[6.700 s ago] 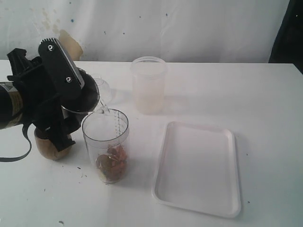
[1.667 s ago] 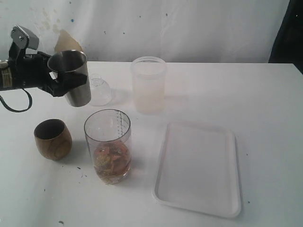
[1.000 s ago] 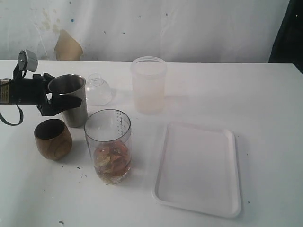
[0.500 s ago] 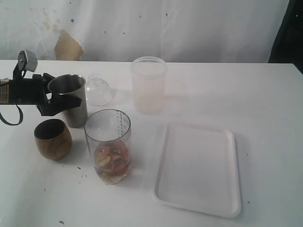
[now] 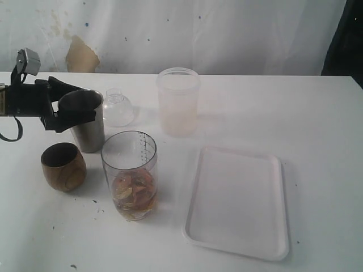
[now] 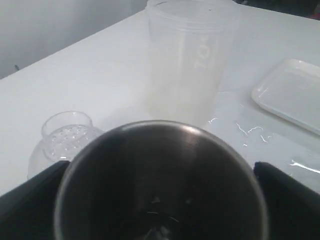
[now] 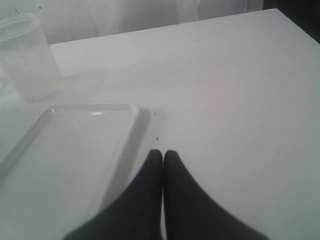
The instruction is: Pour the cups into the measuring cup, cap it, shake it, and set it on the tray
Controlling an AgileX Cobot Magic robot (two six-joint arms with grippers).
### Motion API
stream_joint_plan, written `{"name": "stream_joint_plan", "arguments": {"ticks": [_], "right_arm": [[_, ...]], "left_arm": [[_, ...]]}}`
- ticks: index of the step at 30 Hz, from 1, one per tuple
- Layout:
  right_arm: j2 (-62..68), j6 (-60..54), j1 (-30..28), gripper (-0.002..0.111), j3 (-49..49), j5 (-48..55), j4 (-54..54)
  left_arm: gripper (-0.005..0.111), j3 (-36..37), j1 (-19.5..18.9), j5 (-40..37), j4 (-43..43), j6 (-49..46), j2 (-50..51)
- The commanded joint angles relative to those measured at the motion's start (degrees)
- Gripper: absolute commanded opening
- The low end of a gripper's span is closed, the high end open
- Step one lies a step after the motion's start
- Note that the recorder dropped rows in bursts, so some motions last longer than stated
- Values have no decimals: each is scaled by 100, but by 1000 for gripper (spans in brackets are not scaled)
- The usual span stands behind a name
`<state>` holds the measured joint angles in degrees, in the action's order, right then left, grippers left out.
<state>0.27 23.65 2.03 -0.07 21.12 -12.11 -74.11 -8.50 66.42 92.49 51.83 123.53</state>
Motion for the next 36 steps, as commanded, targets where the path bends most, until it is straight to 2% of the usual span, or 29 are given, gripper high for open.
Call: {"name": "stream_joint_plan", "arguments": {"ticks": [1, 12, 15, 17, 19, 22, 24, 28, 30, 34, 36], "right_arm": [[-27, 81, 26, 0, 7, -21, -16], [-27, 81, 26, 0, 7, -21, -16], [-27, 81, 26, 0, 7, -21, -16], [-27, 81, 26, 0, 7, -21, -16], [-27, 81, 26, 0, 7, -21, -16], [-27, 81, 26, 0, 7, -21, -16], [-27, 81, 26, 0, 7, -21, -16], [-27, 81, 26, 0, 7, -21, -16], [-27, 81, 26, 0, 7, -21, -16], [-27, 81, 26, 0, 7, -21, -16], [-27, 81, 26, 0, 7, -21, -16]], "left_arm": [[89, -27, -50, -49, 303, 318, -389], [89, -27, -50, -118, 350, 1020, -1325], [89, -27, 30, -789, 367, 1974, -1637], [87, -128, 182, -1743, 746, 2976, -1844], [82, -301, 330, -2432, 746, 3820, -1909], [75, -596, 542, -2448, 746, 4197, -1921], [74, -787, 751, -2671, 746, 4365, -1921], [74, -1044, 1192, -3899, 746, 4907, -1921], [74, -1062, 1452, -4913, 746, 5128, -1921], [74, -1062, 1910, -6877, 746, 4820, -1910], [74, -1062, 2112, -8097, 718, 4193, -1897]]}}
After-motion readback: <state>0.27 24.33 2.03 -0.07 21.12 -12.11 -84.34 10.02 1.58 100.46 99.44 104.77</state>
